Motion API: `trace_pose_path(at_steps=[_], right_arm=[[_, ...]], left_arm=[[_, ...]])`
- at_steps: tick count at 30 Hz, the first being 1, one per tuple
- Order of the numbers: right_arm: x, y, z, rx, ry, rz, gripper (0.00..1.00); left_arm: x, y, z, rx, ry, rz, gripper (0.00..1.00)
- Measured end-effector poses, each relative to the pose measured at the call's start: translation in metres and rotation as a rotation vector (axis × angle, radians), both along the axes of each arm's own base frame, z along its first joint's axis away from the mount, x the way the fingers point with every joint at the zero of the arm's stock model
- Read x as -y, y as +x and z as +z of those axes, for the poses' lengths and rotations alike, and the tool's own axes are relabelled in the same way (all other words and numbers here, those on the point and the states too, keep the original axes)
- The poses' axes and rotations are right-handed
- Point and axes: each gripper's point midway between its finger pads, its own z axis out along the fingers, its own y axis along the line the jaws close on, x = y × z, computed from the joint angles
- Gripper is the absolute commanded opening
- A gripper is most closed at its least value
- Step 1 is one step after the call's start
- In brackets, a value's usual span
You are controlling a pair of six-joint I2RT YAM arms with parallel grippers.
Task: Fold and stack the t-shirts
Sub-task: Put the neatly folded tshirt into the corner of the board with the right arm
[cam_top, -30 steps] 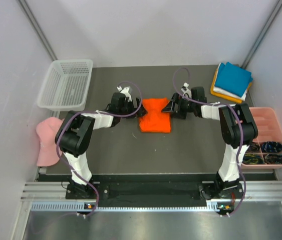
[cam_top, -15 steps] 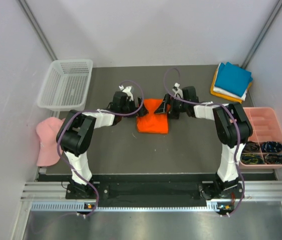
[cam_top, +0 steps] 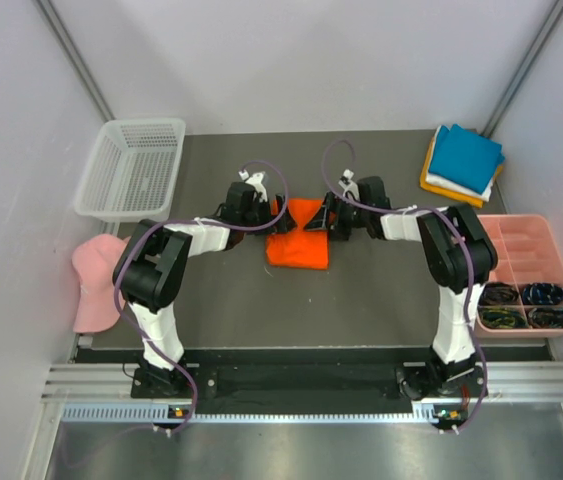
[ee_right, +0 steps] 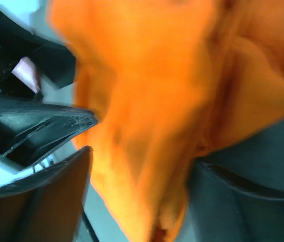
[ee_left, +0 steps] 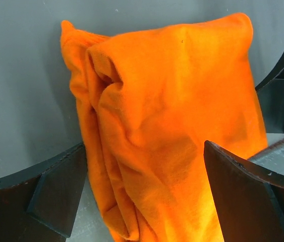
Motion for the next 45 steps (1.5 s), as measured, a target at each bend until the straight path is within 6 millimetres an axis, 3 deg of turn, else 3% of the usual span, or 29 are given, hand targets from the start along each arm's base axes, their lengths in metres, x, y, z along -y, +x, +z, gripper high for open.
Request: trace_pose_path(at_steps=[2, 8, 15, 20, 22, 26, 28, 30, 32, 36, 39, 45], right_arm=[[-0.001, 0.000, -0.007, -0.011, -0.004, -0.004, 0.42], [-0.004, -0.004, -0.023, -0.063, -0.004, -0.007, 0.00], [-0.004, -0.005, -0.026, -0.069, -0.009, -0.008, 0.00], [-0.003, -0.004, -0.026, -0.073, -0.047, 0.002, 0.00], [-0.001, -0.003, -0.025, -0.071, -0.093, 0.005, 0.00], [0.007, 0.007, -0.019, -0.053, -0.224, 0.001, 0.00], [0.015, 0.019, -0.012, -0.025, -0.299, -0.010, 0.00], [0.027, 0.034, 0.000, 0.013, -0.364, -0.027, 0.00], [0.039, 0.051, 0.014, 0.052, -0.407, -0.047, 0.00], [0.074, 0.088, 0.049, 0.142, -0.473, -0.106, 0.00], [0.104, 0.110, 0.067, 0.179, -0.517, -0.149, 0.00], [0.166, 0.152, 0.082, 0.214, -0.600, -0.224, 0.00]], left_arm=[[0.000, 0.000, 0.000, -0.001, 0.002, -0.001, 0.99], [0.000, 0.000, 0.000, 0.001, 0.006, -0.005, 0.99], [-0.002, 0.000, -0.001, 0.001, 0.020, -0.001, 0.99], [-0.022, 0.000, 0.009, -0.013, 0.094, 0.074, 0.99], [-0.032, 0.002, 0.030, 0.016, 0.095, 0.120, 0.99], [-0.051, 0.007, 0.095, 0.138, 0.036, 0.203, 0.99], [-0.057, 0.004, 0.117, 0.185, 0.008, 0.224, 0.99], [-0.058, 0.000, 0.127, 0.204, -0.013, 0.230, 0.99], [-0.057, -0.006, 0.122, 0.192, -0.021, 0.225, 0.99], [-0.060, -0.025, 0.087, 0.099, -0.003, 0.215, 0.99], [-0.060, -0.035, 0.072, 0.055, 0.000, 0.204, 0.99], [-0.057, -0.049, 0.061, 0.007, -0.023, 0.182, 0.99]])
